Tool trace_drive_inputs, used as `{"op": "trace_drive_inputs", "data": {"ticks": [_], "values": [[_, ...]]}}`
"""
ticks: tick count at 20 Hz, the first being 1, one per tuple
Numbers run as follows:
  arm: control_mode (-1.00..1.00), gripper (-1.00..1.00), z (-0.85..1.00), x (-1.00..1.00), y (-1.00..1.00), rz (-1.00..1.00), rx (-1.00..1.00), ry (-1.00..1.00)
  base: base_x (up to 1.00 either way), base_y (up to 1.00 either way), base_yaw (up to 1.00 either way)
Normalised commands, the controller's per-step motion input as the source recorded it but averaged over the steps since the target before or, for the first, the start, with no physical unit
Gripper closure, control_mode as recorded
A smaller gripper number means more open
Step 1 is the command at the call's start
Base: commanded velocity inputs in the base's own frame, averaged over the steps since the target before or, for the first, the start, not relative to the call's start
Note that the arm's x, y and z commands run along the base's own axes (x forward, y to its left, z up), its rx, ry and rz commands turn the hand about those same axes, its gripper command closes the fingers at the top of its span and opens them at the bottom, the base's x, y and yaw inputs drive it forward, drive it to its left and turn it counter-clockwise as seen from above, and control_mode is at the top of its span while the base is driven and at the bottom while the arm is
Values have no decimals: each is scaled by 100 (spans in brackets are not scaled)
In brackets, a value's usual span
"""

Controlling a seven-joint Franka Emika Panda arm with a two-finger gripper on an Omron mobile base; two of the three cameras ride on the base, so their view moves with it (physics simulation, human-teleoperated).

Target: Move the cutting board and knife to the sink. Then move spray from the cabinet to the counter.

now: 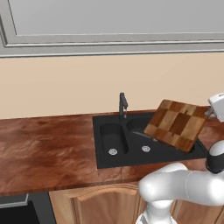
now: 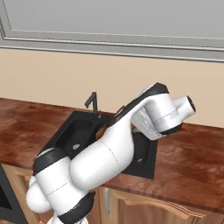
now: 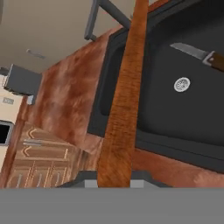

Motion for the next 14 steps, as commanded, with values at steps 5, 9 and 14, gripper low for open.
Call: {"op": "trace_drive_inputs", "data": {"ticks": [5,9,14], "values": [[-100,100,-10,2,5,-3,0,-28,0,0,0],[-100,100,-12,6,1,-6,0,-24,0,0,0],[-100,100,-14,5,0,-6,0,-20,0,0,0]]}}
